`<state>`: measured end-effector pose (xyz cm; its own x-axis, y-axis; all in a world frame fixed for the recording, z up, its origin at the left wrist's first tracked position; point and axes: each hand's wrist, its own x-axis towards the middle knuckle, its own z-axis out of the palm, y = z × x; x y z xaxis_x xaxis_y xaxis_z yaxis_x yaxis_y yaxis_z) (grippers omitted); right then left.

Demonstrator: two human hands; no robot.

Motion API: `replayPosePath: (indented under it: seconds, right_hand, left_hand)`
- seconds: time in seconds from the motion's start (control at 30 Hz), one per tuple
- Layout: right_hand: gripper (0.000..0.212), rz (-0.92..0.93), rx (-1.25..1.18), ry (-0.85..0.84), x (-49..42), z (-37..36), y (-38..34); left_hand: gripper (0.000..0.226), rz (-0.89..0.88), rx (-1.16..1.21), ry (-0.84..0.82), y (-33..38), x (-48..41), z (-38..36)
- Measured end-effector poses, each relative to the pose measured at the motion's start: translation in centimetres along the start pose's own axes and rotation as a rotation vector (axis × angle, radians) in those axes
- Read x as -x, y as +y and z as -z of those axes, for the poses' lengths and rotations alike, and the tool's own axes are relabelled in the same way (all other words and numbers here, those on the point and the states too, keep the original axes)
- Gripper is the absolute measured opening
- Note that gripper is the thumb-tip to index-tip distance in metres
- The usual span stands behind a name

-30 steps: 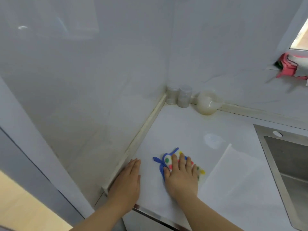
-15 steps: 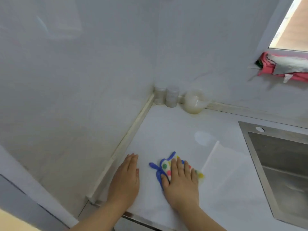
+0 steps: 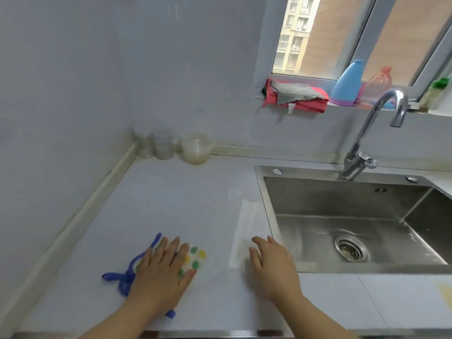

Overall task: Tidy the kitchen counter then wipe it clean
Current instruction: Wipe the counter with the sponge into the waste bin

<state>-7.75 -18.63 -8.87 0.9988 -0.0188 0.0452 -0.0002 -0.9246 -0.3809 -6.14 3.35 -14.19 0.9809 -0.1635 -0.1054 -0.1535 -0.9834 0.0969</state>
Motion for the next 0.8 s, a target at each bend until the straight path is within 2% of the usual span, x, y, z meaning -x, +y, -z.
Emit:
replayPosePath:
  seconds: [0.03,0.1,0.17,0.23,0.3,0.37,0.4,0.43,0.47,0.5,0.53,0.57,0.63,0.67,0.73,0.8]
  right_hand:
    - [0.037,-0.022,0.056,0.01,0.4,0.2,1.4]
    - [0.06,-0.053,0.102,0.04,1.2,0.5,3.8]
    - [0.086,-0.079,0.09,0.05,2.0,0.9,5.6]
    - [0.095,-0.121,0.039,0.076,3.0,1.1,7.1]
    - [0.091,-0.131,0.026,0.089,4.0,1.8,8.2]
    - [0.077,-0.151,0.054,0.106,5.3,2.7,10.3]
    - [0.071,-0.178,0.078,0.097,5.9,3.2,11.2]
    - [0.066,-0.219,0.102,0.093,6.8,3.8,12.7]
    - [0.058,-0.257,0.116,0.086,7.6,4.3,13.8]
    - [0.048,-0.287,0.121,0.087,8.3,4.7,15.1]
    - [0.039,-0.311,0.125,0.095,9.1,5.3,16.4]
    - [0.034,-0.322,0.126,0.093,9.8,5.8,17.2]
    - [0.034,-0.353,0.117,0.071,11.0,6.7,18.7]
    - [0.035,-0.374,0.114,0.058,11.5,6.9,19.3]
    - [0.036,-0.422,0.094,0.058,12.8,7.6,21.4]
    - [0.035,-0.445,0.092,0.062,13.5,8.1,22.5]
  left_hand:
    - [0.103,0.052,0.045,-0.088,0.4,0.1,-0.2]
    - [0.086,0.032,0.046,-0.01,3.0,0.5,-0.2]
    - [0.087,-0.103,0.062,0.017,7.6,1.2,-0.9]
    - [0.066,-0.227,0.074,-0.118,12.4,2.4,-0.9]
    - [0.065,-0.28,0.061,-0.205,14.7,2.6,-0.5]
    - [0.09,-0.268,0.04,-0.164,14.4,1.9,-1.1]
    - [0.099,-0.199,0.054,-0.13,13.9,1.7,-1.0]
    - [0.094,-0.125,0.052,-0.099,14.3,1.3,-1.1]
    - [0.08,-0.049,0.03,-0.096,14.7,1.1,-1.2]
    - [0.069,-0.012,0.02,-0.108,15.8,1.2,-1.1]
    - [0.067,-0.021,0.028,-0.111,17.7,1.4,-1.0]
    - [0.077,-0.08,0.025,-0.105,19.5,1.7,-1.2]
    - [0.111,-0.276,0.01,-0.099,22.9,2.7,-2.2]
    - [0.117,-0.346,0.005,-0.111,23.8,2.9,-2.8]
    - [0.111,-0.458,-0.005,-0.13,25.4,3.1,-3.1]
    - [0.112,-0.456,0.019,-0.124,25.1,2.5,-2.8]
